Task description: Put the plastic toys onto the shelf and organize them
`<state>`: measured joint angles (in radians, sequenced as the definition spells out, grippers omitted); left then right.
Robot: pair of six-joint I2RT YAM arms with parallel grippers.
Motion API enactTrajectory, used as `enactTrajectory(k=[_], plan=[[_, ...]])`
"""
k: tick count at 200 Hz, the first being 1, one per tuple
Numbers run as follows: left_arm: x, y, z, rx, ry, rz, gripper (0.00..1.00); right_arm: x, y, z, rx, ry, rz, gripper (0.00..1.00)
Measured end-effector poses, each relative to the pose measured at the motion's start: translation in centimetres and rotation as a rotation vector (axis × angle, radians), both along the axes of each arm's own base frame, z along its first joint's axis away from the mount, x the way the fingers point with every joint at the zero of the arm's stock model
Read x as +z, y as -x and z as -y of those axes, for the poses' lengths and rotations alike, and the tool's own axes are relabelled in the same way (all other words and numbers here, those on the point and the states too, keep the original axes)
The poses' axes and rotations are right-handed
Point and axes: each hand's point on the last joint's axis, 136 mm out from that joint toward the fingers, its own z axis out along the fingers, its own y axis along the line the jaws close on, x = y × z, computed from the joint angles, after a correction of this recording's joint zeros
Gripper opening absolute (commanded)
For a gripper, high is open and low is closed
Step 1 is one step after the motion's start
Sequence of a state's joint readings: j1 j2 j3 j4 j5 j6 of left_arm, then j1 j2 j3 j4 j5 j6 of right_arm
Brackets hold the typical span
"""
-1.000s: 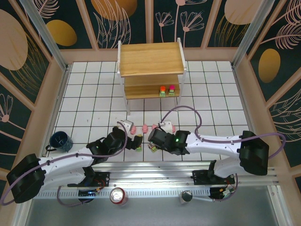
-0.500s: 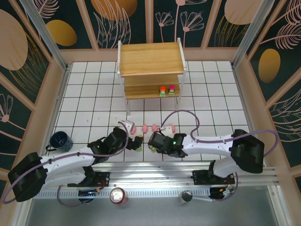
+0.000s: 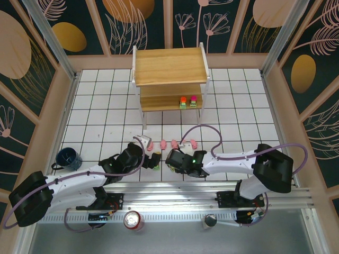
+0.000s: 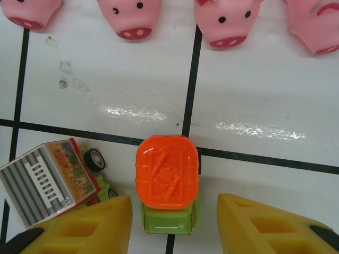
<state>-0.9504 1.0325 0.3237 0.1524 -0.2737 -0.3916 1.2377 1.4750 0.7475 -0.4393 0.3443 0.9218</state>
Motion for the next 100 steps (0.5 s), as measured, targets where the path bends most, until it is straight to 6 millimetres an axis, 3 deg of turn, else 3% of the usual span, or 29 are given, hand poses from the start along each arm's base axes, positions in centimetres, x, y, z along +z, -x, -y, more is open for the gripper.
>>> enactTrajectory(k=[100], plan=[[0.0,0.0,0.0,0.0,0.0,0.0,0.96,-1.3,0.2,0.5,0.01,0.034,-0.014,0.45]])
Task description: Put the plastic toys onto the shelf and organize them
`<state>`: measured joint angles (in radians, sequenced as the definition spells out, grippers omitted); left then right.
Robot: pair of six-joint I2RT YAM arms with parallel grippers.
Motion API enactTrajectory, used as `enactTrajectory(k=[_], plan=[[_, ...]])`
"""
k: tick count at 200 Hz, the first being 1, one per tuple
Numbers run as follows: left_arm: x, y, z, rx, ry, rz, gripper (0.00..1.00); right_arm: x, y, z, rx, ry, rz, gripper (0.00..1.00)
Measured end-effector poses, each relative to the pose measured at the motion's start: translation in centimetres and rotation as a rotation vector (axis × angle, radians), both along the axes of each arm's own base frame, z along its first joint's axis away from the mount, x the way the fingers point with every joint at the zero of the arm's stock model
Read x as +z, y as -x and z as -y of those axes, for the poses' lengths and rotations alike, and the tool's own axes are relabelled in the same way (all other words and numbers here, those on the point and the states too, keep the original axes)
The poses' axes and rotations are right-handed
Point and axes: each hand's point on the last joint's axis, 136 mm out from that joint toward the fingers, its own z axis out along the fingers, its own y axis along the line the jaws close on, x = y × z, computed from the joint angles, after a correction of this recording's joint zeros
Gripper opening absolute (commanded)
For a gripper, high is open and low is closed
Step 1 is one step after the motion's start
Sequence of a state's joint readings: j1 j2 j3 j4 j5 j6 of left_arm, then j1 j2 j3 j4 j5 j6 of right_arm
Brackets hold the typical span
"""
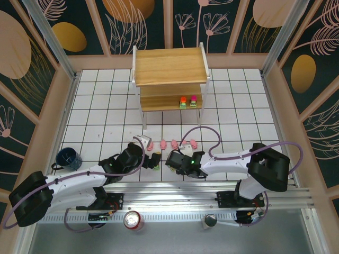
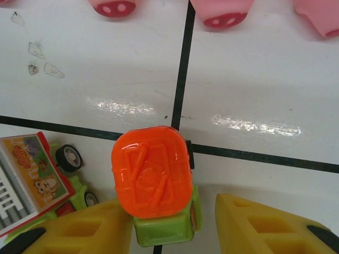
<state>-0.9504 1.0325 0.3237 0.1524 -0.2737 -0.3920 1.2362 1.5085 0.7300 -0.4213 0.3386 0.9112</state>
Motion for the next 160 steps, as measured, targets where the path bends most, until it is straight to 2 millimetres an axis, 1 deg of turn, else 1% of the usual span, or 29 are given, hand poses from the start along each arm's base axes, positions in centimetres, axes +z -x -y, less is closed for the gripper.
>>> enactTrajectory(k=[115,160], plan=[[0.01,-0.05,-0.05,0.005,0.0,0.001,0.96,-0.37,-0.35,0.43,0.043,0.054,0.026,0.43],[0.01,-0.06,-0.06,0.006,0.0,0.001,0.96,-0.27,-0.6,0.09,0.062,0.066,0.037,0.43]])
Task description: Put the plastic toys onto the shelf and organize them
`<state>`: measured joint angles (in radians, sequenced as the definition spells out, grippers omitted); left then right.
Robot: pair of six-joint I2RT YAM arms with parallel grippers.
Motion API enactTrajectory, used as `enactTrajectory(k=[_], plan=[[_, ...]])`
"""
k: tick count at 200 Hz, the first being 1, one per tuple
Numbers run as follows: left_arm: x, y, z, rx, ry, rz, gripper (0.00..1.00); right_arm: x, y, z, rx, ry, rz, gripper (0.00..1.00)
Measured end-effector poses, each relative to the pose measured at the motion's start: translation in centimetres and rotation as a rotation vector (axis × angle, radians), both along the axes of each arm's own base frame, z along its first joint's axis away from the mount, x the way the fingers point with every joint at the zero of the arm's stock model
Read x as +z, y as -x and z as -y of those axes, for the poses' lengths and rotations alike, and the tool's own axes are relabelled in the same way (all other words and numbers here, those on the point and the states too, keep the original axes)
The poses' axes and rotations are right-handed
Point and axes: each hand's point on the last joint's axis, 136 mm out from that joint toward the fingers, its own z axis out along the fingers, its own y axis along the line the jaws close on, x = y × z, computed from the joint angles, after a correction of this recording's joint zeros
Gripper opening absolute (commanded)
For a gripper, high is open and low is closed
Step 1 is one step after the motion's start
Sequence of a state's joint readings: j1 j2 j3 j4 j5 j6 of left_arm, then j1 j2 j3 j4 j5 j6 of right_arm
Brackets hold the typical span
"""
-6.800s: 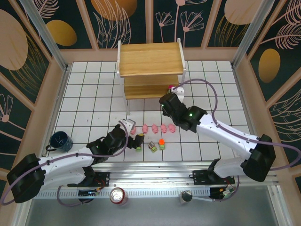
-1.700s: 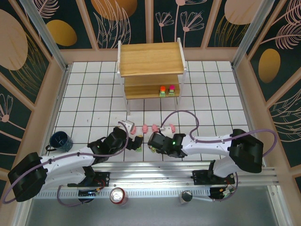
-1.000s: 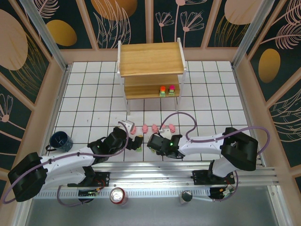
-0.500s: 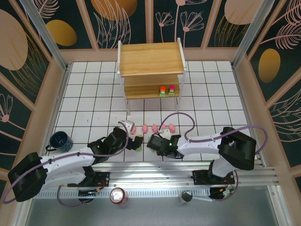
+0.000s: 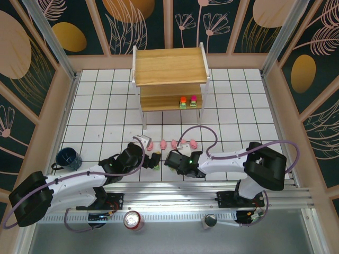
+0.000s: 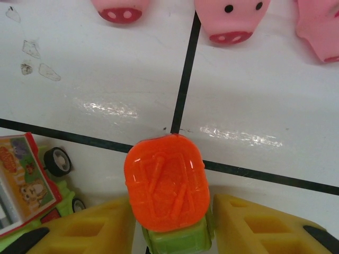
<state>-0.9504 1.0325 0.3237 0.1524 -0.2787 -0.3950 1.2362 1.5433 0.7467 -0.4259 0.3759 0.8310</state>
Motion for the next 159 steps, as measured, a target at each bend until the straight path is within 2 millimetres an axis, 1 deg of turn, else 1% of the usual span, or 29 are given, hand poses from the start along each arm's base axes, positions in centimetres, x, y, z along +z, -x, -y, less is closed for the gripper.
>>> enactTrajectory(k=[73,112,136,159], plan=[[0.0,-0.1,-0.1,0.009,-0.004,0.005,0.96,0.0,0.0,0.2,0.011,0.014,0.004,0.31],[0.0,-0.1,-0.1,0.009,-0.004,0.005,0.96,0.1,-0.2,0.8,0.004,0.042,0.017,0.29],[0.1,-0.1,-0.2,0.01,-0.003,0.007,0.96,1.1,-0.4,1.3,-0.007,0.046,0.038,0.27],[0.6,-0.2,-0.2,0.012,0.01,0.018,0.96,3.1,-0.9,1.0,-0.024,0.014,0.07,0.25]])
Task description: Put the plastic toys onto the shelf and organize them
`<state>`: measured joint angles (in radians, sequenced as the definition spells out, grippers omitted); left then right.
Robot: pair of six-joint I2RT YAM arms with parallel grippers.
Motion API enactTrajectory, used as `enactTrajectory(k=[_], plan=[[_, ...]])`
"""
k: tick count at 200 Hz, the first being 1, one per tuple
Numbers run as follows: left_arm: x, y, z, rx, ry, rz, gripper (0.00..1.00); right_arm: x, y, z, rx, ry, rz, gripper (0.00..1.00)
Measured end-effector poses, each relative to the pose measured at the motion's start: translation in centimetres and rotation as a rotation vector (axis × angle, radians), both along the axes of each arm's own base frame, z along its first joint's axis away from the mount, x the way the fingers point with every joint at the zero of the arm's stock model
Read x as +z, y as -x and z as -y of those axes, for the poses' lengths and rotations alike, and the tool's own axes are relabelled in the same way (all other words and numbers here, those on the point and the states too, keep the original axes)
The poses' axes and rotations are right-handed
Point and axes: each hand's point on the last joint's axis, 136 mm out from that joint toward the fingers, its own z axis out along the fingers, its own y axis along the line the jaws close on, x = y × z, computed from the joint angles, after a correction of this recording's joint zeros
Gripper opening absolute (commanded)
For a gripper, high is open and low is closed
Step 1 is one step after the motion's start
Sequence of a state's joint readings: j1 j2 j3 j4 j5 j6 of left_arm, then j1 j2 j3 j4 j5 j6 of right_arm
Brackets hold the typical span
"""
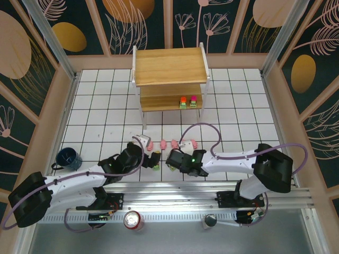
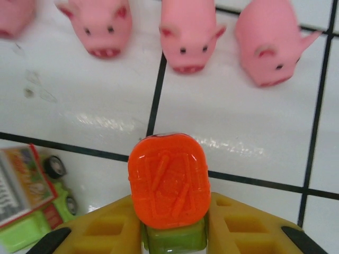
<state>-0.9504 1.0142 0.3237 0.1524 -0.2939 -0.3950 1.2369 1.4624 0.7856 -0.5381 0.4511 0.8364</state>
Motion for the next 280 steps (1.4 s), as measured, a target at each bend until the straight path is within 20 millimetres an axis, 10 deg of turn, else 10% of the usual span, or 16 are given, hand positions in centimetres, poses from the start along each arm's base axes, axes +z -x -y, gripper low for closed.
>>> enactTrajectory(k=[86,184,280], plan=[[1.0,-0.1,0.0,0.002,0.026,0.022,0.96,7.1,-2.9,-2.4,-0.04,-0.1,0.125,0.23],[2.5,0.0,0.0,-0.015,0.083,0.085,0.96,17.3,-11.6,-3.0,-0.121,-0.18,0.328,0.23],[3.0,0.6,-0.2,-0.034,0.151,0.122,0.96,17.2,-16.8,-4.7,-0.121,-0.139,0.353,0.23]])
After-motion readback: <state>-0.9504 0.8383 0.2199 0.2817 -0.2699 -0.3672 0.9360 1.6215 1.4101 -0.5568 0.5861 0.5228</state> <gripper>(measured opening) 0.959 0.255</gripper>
